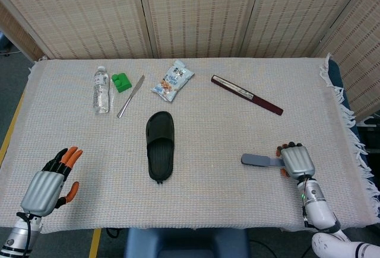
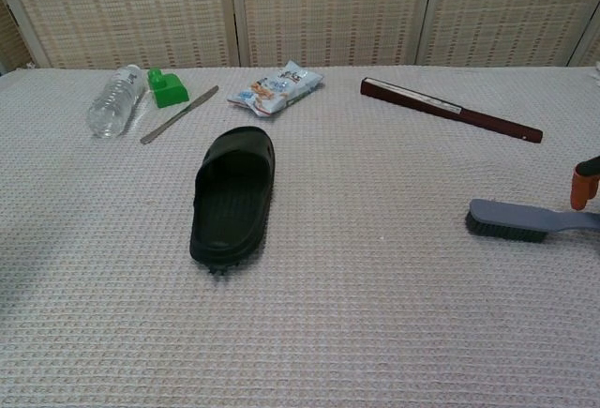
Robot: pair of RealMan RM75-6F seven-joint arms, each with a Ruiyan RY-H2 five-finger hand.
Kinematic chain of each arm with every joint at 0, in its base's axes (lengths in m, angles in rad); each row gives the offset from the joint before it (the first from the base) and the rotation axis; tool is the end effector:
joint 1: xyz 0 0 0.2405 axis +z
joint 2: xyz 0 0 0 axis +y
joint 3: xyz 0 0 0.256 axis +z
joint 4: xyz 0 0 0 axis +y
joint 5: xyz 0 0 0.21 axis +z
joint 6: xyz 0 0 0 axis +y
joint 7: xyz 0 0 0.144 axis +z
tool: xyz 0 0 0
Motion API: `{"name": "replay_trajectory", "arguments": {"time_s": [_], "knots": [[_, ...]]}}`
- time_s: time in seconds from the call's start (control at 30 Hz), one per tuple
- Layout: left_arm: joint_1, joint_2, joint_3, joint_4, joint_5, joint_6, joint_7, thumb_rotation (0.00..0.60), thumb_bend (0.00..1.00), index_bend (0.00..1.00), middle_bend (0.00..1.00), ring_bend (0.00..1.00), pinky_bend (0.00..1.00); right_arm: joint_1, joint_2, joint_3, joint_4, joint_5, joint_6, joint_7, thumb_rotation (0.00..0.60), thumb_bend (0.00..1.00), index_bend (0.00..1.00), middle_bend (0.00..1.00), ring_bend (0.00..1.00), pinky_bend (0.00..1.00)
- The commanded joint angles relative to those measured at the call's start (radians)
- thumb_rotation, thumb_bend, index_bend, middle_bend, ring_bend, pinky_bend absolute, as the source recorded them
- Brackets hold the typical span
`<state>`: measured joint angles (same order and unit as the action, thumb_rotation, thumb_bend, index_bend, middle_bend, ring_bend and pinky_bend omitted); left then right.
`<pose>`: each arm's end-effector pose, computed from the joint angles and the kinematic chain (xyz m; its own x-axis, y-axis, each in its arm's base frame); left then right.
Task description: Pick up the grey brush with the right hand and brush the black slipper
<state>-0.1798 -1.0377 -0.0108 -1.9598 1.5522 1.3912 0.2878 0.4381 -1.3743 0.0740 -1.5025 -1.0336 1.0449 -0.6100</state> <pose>-0.2263 0.1875 0.1390 0.4371 0.0892 0.8950 0.8887 -0.1961 -0.4145 -0.2945 -0.2784 0.0432 0.6743 -0.3401 0.6555 -0.7194 -0.1021 0.6870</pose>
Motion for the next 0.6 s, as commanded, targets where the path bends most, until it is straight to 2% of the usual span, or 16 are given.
{"name": "replay_trajectory", "arguments": {"time_s": [0.03, 0.27, 0.47, 0.53, 0.6], "knots": [[0.0, 0.0, 0.0, 0.0, 0.0, 0.0, -0.001, 0.6, 0.47, 0.0, 0.0, 0.0, 0.23, 0.003, -0.005, -0.001, 0.004, 0.003, -0.002, -0.003, 0.6, 0.15, 0.43, 0.36, 0.24, 0.34], [0.001, 0.006, -0.002, -0.002, -0.002, 0.004, -0.009, 0.6, 0.47, 0.0, 0.0, 0.0, 0.23, 0.025, -0.046, 0.001, 0.04, 0.02, -0.012, -0.021, 0.6, 0.15, 0.45, 0.37, 0.26, 0.34], [0.001, 0.008, -0.001, -0.002, -0.004, 0.002, -0.01, 0.6, 0.48, 0.0, 0.0, 0.0, 0.23, 0.04, -0.077, 0.0, 0.066, 0.016, -0.01, -0.03, 0.6, 0.16, 0.47, 0.38, 0.28, 0.39], [0.0, 0.008, -0.003, -0.001, -0.007, 0.001, -0.011, 0.6, 0.49, 0.0, 0.0, 0.0, 0.23, 0.043, -0.089, 0.001, 0.074, 0.009, -0.002, -0.03, 0.6, 0.18, 0.51, 0.41, 0.32, 0.44], [0.001, 0.01, -0.003, 0.0, -0.008, 0.003, -0.014, 0.6, 0.49, 0.0, 0.0, 0.0, 0.23, 0.044, -0.096, -0.003, 0.081, -0.004, 0.008, -0.032, 0.6, 0.2, 0.56, 0.45, 0.39, 0.53]]}}
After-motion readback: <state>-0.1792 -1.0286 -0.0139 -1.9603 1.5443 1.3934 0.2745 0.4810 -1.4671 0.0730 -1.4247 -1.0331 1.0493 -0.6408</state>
